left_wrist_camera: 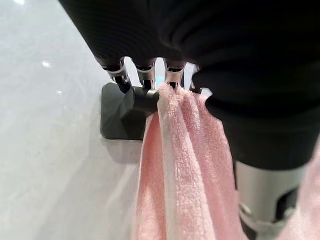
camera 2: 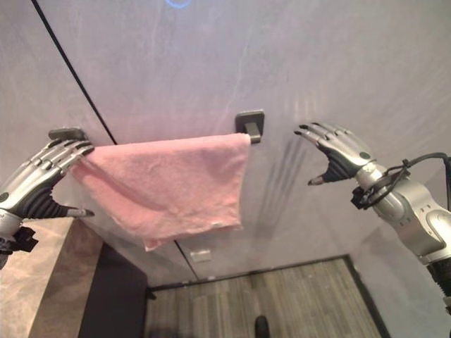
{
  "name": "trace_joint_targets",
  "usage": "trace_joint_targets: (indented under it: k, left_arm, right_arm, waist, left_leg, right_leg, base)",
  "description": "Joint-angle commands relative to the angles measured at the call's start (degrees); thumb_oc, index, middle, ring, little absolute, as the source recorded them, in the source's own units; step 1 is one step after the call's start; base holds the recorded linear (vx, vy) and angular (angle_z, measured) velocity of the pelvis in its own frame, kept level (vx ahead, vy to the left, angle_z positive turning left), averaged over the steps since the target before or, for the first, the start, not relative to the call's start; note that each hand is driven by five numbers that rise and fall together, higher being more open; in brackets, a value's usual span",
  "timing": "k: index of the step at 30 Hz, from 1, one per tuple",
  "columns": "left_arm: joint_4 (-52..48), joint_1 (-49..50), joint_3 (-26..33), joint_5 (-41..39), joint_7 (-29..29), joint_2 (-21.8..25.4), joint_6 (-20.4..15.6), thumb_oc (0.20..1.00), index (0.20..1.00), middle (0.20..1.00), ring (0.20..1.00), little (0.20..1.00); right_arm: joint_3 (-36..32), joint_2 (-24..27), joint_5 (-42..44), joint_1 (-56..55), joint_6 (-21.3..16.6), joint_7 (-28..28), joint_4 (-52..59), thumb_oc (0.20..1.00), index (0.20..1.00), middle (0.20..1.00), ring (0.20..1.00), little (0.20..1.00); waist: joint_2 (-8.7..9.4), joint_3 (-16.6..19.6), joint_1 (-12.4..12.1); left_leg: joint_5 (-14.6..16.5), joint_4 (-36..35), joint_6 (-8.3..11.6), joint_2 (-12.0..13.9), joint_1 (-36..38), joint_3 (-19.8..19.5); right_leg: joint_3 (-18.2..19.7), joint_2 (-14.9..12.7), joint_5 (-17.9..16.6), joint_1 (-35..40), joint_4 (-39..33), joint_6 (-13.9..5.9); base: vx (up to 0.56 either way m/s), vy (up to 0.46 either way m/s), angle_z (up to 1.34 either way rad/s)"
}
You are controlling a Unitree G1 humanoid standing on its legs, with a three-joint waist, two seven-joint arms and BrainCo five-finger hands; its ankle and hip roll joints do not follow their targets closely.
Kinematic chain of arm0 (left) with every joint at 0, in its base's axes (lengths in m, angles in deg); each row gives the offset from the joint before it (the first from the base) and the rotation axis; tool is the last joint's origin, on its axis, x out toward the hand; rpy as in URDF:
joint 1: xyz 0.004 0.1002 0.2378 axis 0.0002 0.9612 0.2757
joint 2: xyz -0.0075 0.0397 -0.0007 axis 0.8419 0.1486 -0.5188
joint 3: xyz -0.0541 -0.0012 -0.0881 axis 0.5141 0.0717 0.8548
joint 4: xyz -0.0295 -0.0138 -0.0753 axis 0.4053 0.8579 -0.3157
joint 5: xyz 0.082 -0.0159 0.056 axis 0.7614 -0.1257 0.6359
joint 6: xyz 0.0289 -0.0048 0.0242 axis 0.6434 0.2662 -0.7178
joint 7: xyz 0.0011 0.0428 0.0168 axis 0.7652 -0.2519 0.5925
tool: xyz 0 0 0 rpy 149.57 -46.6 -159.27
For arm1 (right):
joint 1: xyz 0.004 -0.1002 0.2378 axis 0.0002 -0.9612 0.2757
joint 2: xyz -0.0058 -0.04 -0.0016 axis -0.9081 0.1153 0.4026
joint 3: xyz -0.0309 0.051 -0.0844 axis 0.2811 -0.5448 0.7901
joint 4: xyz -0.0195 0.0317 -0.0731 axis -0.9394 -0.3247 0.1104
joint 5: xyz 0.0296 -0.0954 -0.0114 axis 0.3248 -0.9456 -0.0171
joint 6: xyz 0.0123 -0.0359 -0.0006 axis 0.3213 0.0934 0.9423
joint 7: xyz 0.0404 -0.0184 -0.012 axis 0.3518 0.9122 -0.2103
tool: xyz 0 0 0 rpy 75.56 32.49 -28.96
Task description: Put brush and paste in cup on sink, flatten towel.
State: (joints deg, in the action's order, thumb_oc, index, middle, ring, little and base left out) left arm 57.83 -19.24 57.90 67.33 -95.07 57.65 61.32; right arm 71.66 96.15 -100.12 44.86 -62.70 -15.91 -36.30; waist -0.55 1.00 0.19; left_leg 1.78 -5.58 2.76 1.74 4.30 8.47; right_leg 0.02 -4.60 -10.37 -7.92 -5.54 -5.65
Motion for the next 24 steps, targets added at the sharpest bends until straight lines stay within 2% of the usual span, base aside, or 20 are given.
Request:
trace_joint_targets:
  k: [1,2,3,6,7,8,9,10,11,13,14,17,21,24]
  left_arm:
    - [3.73,-1.11,-1.53,-2.2,-2.32,-0.15,2.39,1.0,1.0,1.0,1.0,1.0]
    - [3.76,-3.23,-2.83,-5.57,-3.45,-3.59,2.23,1.0,1.0,1.0,1.0,1.0]
    - [3.78,-3.39,-2.95,-5.63,-3.44,-3.62,2.27,1.0,1.0,1.0,1.0,1.0]
    - [2.31,-8.41,-6.35,-13.03,-6.83,-12.37,1.27,1.0,1.0,1.0,1.0,1.0]
    - [2.29,-8.55,-6.48,-13.11,-6.79,-12.43,1.33,1.0,1.0,1.0,1.0,1.0]
    - [2.1,-9.52,-7.13,-15.65,-7.04,-14.58,0.96,1.0,1.0,1.0,1.0,1.0]
    - [0.37,-12.04,-8.81,-21.31,-8.09,-20.39,-0.09,1.0,1.0,1.0,1.0,1.0]
    - [0.32,-12.07,-8.85,-21.45,-7.98,-20.38,-0.05,1.0,1.0,1.0,1.0,1.0]
    - [-1.0,-13.3,-9.12,-23.48,-8.74,-23.28,-0.59,1.0,1.0,1.0,1.0,1.0]
    - [-1.92,-13.35,-9.46,-24.98,-8.53,-24.48,-0.76,1.0,1.0,1.0,1.0,1.0]
    - [-3.35,-13.67,-8.85,-26.95,-9.09,-26.46,-1.55,1.0,1.0,1.0,1.0,1.0]
    - [-4.33,-12.41,-7.93,-28.41,-8.4,-27.48,-1.62,1.0,1.0,1.0,1.0,1.0]
    - [-3.22,-8.18,-5.49,-29.08,-7.71,-29.33,-1.38,1.0,1.0,1.0,1.0,1.0]
    - [-1.01,-4.57,-5.12,-32.95,-6.09,-32.6,-0.7,1.0,1.0,1.0,1.0,1.0]
  right_arm:
    - [-4.15,-3.89,1.01,0.16,0.65,3.32,3.54,1.0,1.0,1.0,1.0,1.0]
    - [-4.89,-5.47,0.8,0.24,0.66,4.19,4.51,1.0,1.0,1.0,1.0,1.0]
    - [-4.99,-5.39,0.75,0.16,0.69,4.21,4.55,1.0,1.0,1.0,1.0,1.0]
    - [-6.48,-10.3,-1.17,-0.42,1.45,7.37,4.78,1.0,1.0,1.0,1.0,1.0]
    - [-6.6,-10.21,-1.29,-0.55,1.48,7.44,4.84,1.0,1.0,1.0,1.0,1.0]
    - [-7.1,-11.13,-1.62,-0.7,1.68,8.01,5.13,1.0,1.0,1.0,1.0,1.0]
    - [-7.87,-14.89,-1.13,-1.09,1.92,9.64,5.46,1.0,1.0,1.0,1.0,1.0]
    - [-8.0,-14.85,-1.16,-1.24,1.94,9.65,5.56,1.0,1.0,1.0,1.0,1.0]
    - [-9.04,-17.83,0.06,-1.93,1.9,10.78,6.06,1.0,1.0,1.0,1.0,1.0]
    - [-9.7,-19.39,1.07,-2.37,1.76,11.12,6.81,1.0,1.0,1.0,1.0,1.0]
    - [-11.18,-22.32,3.59,-3.76,1.3,12.13,7.72,1.0,1.0,1.0,1.0,1.0]
    - [-13.29,-24.46,5.76,-6.08,0.6,12.22,9.3,1.0,1.0,1.0,1.0,1.0]
    - [-15.98,-28.29,11.62,-12.32,-1.03,10.5,9.62,1.0,1.0,1.0,1.0,1.0]
    - [-16.96,-31.11,16.28,-17.88,-1.45,8.67,8.25,1.0,1.0,1.0,1.0,1.0]
  waist:
    - [2.7,0.88,-0.72]
    - [2.82,1.19,-0.61]
    - [2.75,1.14,-0.65]
    - [2.98,1.67,-0.08]
    - [2.89,1.6,-0.16]
    - [2.89,1.67,-0.06]
    - [2.93,1.9,0.35]
    - [2.9,1.86,0.31]
    - [2.89,2.04,0.62]
    - [2.88,2.1,0.75]
    - [2.78,2.07,1.08]
    - [2.75,2.07,1.25]
    - [2.82,1.61,1.28]
    - [2.98,1.14,1.33]
  left_leg:
    - [1.43,1.45,0.47,-0.96,0.2,-0.53]
    - [1.46,1.44,0.47,-0.9,0.35,-0.59]
    - [1.46,1.43,0.47,-0.89,0.37,-0.62]
    - [1.59,1.29,0.36,-0.84,0.78,-0.96]
    - [1.6,1.29,0.35,-0.84,0.82,-1.01]
    - [1.58,1.25,0.34,-0.79,0.96,-1.1]
    - [1.55,1.17,0.29,-0.83,1.12,-1.28]
    - [1.55,1.16,0.28,-0.83,1.16,-1.34]
    - [1.57,1.09,0.27,-0.75,1.3,-1.5]
    - [1.52,1.05,0.22,-0.79,1.28,-1.57]
    - [1.34,1.02,0.18,-0.84,1.19,-1.67]
    - [1.14,0.88,0.13,-0.84,1.16,-1.83]
    - [-0.02,0.84,0.21,-0.89,0.21,-2.15]
    - [-0.62,0.7,0.42,-0.84,-0.51,-2.54]
  right_leg:
    - [-1.01,-5.15,2.46,3.76,0.54,-5.73]
    - [-1.07,-5.11,2.53,3.97,0.54,-5.68]
    - [-1.11,-5.11,2.55,4.0,0.54,-5.68]
    - [-1.1,-4.98,2.79,4.49,0.54,-5.45]
    - [-1.16,-4.98,2.82,4.55,0.54,-5.46]
    - [-1.22,-4.98,2.85,4.75,0.54,-5.4]
    - [-1.23,-5.02,2.89,5.04,0.54,-5.27]
    - [-1.28,-5.02,2.92,5.1,0.54,-5.27]
    - [-1.41,-5.0,2.96,5.32,0.54,-5.15]
    - [-1.41,-4.99,2.97,5.35,0.54,-5.08]
    - [-1.44,-5.0,2.9,5.38,0.56,-4.94]
    - [-1.52,-4.99,2.92,5.47,0.58,-4.81]
    - [-1.98,-5.2,2.23,5.08,0.59,-4.41]
    - [-2.65,-5.41,1.94,4.81,0.57,-4.2]
  base:
    - [0.0,0.0,0.0]
    - [0.0,0.0,0.0]
    - [0.0,0.0,0.0]
    - [-0.01,-0.014,0.03]
    - [0.0,-0.013,0.04]
    - [0.0,0.0,0.0]
    - [0.0,0.0,0.0]
    - [-0.02,-0.028,0.05]
    - [-0.06,-0.026,0.04]
    - [-0.03,-0.015,0.03]
    - [0.0,0.0,0.0]
    - [-0.05,-0.015,0.06]
    - [-0.02,-0.001,0.04]
    - [-0.06,-0.011,0.04]
